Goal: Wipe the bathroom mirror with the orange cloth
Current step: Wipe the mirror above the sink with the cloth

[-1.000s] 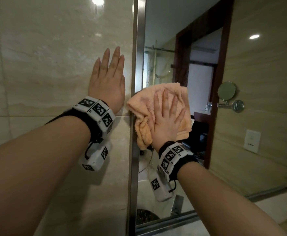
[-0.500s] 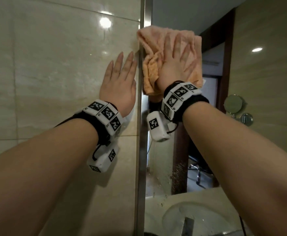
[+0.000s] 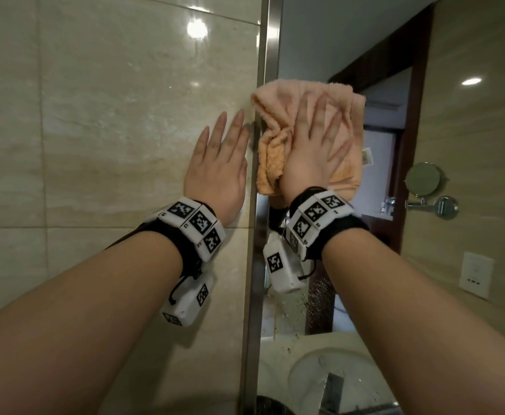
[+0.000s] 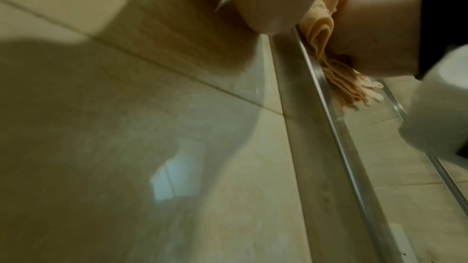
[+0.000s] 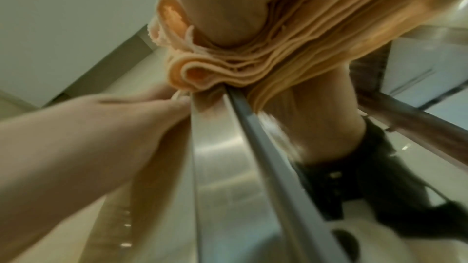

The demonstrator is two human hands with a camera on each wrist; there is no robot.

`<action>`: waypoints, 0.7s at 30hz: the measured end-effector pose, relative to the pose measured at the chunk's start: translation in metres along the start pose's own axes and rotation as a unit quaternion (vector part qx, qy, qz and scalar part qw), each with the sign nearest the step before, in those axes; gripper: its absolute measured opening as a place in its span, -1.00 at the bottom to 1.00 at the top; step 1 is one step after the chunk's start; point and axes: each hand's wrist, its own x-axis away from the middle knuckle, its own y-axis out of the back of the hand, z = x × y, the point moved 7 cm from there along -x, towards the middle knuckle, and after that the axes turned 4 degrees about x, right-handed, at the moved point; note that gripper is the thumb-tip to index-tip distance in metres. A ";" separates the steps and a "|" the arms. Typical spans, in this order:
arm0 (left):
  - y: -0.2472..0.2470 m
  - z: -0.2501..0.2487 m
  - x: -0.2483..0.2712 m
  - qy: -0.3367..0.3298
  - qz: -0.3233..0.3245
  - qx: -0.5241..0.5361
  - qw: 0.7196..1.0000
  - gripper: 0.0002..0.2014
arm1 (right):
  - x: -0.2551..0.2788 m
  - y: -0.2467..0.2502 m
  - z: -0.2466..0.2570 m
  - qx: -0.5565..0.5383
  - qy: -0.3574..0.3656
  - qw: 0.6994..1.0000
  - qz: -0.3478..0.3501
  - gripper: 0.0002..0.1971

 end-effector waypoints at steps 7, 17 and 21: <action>-0.010 0.007 0.043 0.021 0.041 0.022 0.999 -0.38 | 0.063 -0.023 -0.019 0.004 -0.009 1.000 0.024 -0.19; -0.025 0.006 0.067 0.042 0.057 0.013 0.997 -0.37 | 0.119 -0.040 -0.034 0.028 0.004 1.000 -0.001 -0.13; -0.026 0.004 0.069 0.051 0.060 0.017 0.997 -0.37 | 0.133 -0.044 -0.039 0.029 0.003 1.000 0.002 -0.14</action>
